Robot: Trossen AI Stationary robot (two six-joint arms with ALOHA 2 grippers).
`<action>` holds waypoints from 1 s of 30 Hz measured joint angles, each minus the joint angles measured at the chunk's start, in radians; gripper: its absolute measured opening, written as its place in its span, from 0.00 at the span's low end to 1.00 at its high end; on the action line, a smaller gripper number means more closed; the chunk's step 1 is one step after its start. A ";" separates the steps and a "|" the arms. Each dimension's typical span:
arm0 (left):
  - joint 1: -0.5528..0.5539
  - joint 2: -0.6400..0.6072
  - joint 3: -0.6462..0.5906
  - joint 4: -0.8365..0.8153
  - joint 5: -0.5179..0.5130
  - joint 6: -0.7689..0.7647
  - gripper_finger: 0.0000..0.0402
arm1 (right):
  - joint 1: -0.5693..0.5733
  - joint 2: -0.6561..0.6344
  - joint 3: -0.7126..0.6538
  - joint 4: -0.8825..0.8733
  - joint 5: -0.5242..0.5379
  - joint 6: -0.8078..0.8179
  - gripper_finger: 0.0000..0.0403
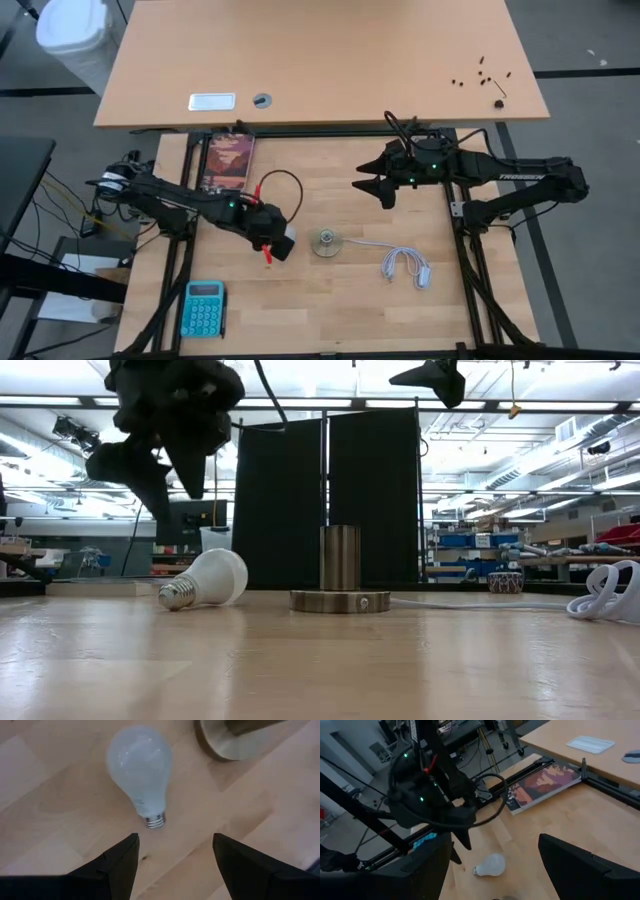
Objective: Screw lightbulb
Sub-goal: Insert the lightbulb into the desk lamp
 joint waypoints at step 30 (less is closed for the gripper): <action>0.001 0.262 0.000 0.101 -0.006 -0.031 0.93 | -0.012 0.000 0.000 0.037 0.000 -0.026 0.77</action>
